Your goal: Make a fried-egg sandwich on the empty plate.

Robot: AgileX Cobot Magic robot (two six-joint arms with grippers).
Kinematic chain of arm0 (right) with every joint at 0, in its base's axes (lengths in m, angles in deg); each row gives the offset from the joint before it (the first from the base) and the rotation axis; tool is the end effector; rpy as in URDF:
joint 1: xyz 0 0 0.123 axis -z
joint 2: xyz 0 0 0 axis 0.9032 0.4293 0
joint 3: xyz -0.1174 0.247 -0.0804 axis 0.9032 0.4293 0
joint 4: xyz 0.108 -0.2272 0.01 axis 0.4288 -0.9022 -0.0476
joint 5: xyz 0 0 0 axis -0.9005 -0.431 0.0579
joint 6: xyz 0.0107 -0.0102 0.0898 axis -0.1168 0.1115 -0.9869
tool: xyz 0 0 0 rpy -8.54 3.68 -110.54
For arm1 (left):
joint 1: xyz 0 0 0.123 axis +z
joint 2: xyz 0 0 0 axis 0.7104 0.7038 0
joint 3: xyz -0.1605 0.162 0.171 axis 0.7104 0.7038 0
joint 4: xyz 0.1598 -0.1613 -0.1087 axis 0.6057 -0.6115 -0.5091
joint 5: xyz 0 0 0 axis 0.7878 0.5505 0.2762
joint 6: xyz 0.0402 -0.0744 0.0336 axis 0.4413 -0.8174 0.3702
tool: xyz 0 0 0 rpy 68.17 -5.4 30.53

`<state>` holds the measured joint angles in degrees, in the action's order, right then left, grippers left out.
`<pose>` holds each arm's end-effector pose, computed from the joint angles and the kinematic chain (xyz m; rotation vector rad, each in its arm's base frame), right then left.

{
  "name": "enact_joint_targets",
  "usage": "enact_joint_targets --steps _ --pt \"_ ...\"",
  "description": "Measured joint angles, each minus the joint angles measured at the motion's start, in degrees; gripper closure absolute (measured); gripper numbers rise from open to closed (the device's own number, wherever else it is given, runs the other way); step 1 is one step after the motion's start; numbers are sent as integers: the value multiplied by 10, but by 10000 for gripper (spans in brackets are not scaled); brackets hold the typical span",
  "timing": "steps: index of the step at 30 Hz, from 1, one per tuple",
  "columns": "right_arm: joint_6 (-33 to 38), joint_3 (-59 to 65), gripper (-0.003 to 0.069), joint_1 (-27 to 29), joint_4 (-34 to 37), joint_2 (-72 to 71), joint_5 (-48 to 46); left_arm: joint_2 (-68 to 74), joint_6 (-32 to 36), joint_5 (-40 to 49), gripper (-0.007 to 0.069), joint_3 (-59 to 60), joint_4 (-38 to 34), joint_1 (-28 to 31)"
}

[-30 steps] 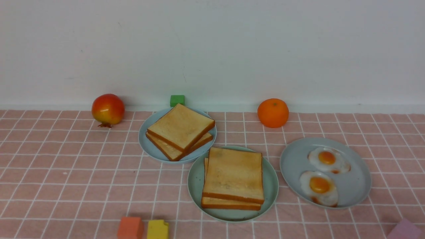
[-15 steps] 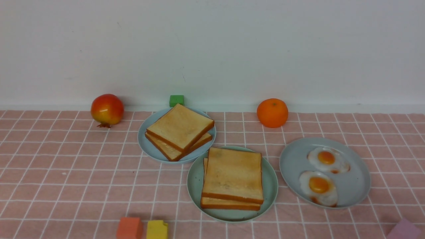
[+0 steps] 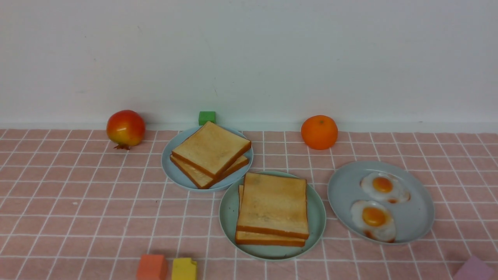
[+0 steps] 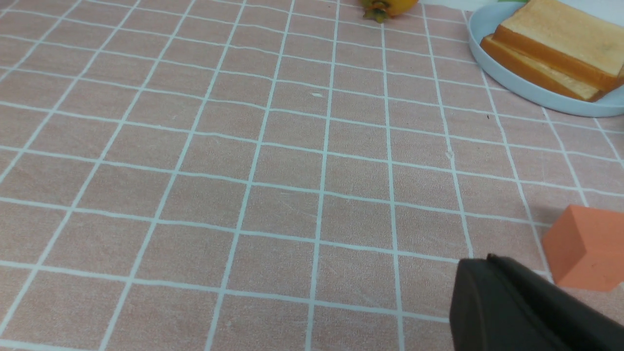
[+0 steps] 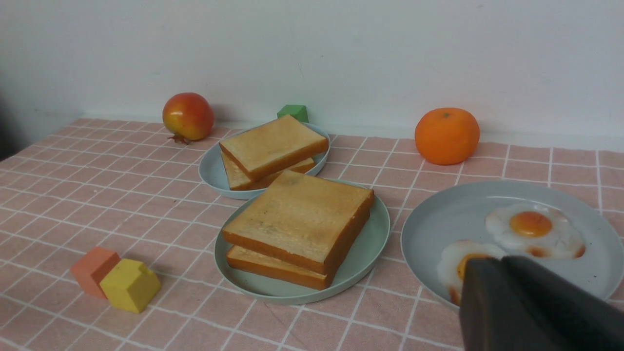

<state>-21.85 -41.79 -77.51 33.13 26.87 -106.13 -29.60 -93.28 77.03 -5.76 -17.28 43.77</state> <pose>0.0438 0.0276 0.2381 -0.2704 1.6875 0.3826 0.0520 -0.0005 0.1741 -0.2021 1.8712 -0.1701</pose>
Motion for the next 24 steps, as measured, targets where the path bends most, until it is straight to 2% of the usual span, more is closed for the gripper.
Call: enact_joint_targets --steps 3,8,13,18,24 --pt "0 0 589 0 -10 0 0 0 0 0 607 0 0 0" --pt "-11 0 581 23 -138 0 -5 0 0 0 601 0 0 0" --pt "-143 31 576 77 -223 -15 -8 0 0 0 601 0 0 0" --pt "-230 100 572 105 -250 -34 -26 0 0 0 594 0 0 0" --pt "-249 109 563 106 -254 -35 -17 0 0 0 587 0 -1 0"
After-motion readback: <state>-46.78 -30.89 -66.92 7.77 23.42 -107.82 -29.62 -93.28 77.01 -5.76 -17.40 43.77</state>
